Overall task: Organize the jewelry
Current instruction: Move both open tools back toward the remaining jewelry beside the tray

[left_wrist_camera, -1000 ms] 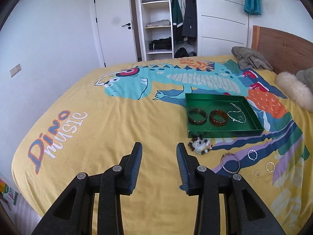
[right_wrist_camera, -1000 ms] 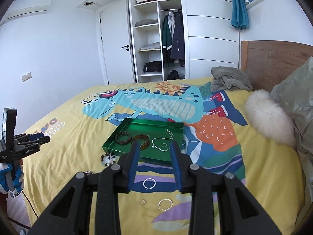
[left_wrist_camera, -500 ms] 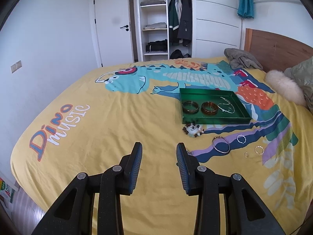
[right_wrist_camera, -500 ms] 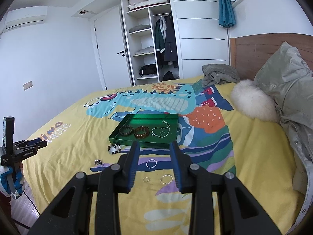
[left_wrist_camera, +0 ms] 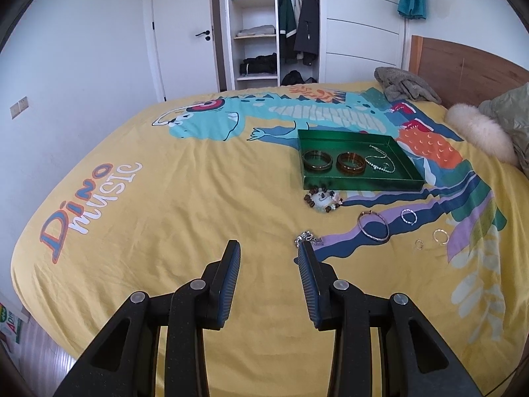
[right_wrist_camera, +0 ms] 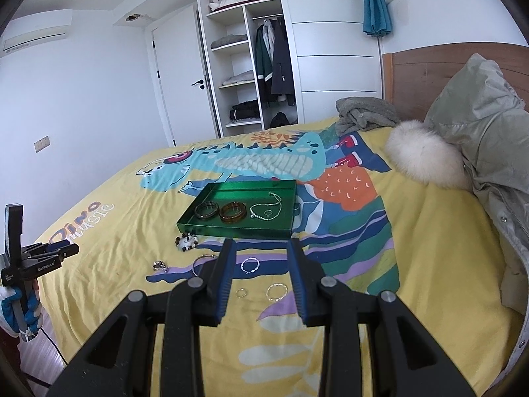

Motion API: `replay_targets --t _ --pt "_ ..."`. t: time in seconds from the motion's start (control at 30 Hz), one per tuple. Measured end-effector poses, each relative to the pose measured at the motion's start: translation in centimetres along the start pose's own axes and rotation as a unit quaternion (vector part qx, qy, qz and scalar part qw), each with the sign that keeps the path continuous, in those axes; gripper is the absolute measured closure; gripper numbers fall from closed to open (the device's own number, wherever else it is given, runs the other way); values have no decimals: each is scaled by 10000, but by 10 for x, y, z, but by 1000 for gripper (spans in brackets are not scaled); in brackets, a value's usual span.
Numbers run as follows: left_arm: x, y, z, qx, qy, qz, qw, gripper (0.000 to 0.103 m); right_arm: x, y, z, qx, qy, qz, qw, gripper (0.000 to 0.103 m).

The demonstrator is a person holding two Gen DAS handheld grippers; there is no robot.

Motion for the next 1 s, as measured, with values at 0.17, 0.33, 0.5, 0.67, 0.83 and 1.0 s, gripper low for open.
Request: replay_targets --t 0.17,0.33,0.5,0.67,0.83,1.0 --pt "-4 -5 17 120 -78 31 9999 67 -6 -10 22 180 -23 61 9998 72" --pt "-9 -10 38 261 -192 37 9995 67 -13 -21 45 382 -41 113 9992 72" --pt "-15 -15 59 419 -284 72 9987 67 -19 -30 69 577 -32 145 9982 72" --pt "-24 -16 82 562 -408 123 9975 67 -24 -43 98 852 -9 142 9963 72" --pt "-32 -15 103 679 -490 163 9964 67 -35 -56 128 1127 -34 212 9934 72" --pt "-46 -8 127 775 -579 261 9950 67 -31 -65 162 1375 96 186 9903 72"
Point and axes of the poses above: each gripper's, at about its wrist camera, not at the fingertips, and z roughly the way its jaws point, x to its left, y to its top, the point moved 8 cm from there along z, roughly the way its jaws point, and after that the axes turned 10 degrees about z, right-handed, at the moved point
